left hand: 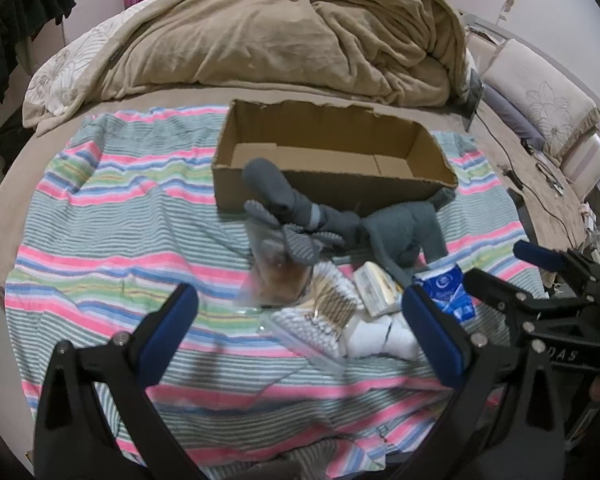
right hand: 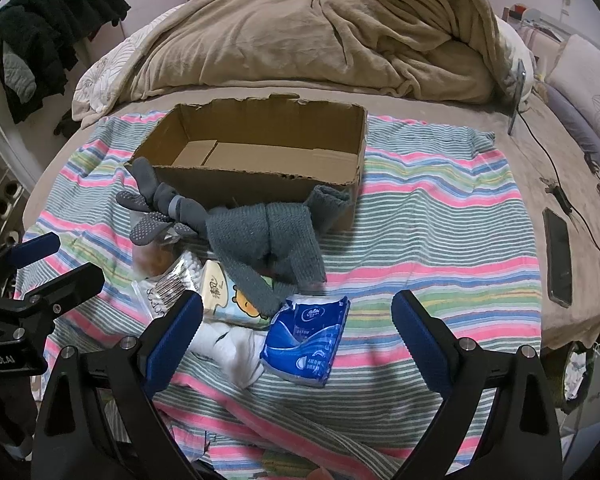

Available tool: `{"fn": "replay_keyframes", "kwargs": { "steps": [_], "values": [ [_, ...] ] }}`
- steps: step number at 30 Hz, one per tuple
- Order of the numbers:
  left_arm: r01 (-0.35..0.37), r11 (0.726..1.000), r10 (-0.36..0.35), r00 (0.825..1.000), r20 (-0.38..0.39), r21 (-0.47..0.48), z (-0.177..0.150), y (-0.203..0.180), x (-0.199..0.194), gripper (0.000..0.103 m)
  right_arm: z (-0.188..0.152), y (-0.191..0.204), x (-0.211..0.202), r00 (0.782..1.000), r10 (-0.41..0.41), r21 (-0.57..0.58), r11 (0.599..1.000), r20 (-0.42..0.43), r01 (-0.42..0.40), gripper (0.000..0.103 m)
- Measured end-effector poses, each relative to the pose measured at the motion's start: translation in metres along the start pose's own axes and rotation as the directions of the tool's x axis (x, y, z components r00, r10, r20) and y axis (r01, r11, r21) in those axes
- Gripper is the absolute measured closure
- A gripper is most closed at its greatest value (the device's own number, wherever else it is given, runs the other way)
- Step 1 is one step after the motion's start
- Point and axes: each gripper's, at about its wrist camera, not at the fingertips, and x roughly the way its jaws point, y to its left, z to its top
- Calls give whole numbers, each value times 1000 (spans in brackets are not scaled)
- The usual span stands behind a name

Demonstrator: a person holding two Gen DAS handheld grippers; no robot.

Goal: Organize objects

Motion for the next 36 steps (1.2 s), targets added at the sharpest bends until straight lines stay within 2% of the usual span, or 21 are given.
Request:
{"fn": "replay_keyframes", "kwargs": {
  "steps": [14, 19, 29, 36],
  "values": [
    [3, 1000, -3, 1000, -12, -5, -1, 4, 2, 0, -4, 1, -1, 1000, 2, 4, 1000, -3, -2, 5],
    [24, 1000, -25, 999, -39, -17, -3, 8, 13, 0, -6, -4, 5, 1000, 4, 17, 1000, -21, -3, 5],
    [2, 1000, -4, 995, -96, -20, -12, 16, 39, 0, -9, -17, 25, 998, -1, 39, 999, -66, 4, 5],
    [0, 1000, -3, 995, -95, -29, -11, 21, 47, 1, -11, -27, 37, 997, -2, 54, 999, -83, 6, 6]
  ]
}}
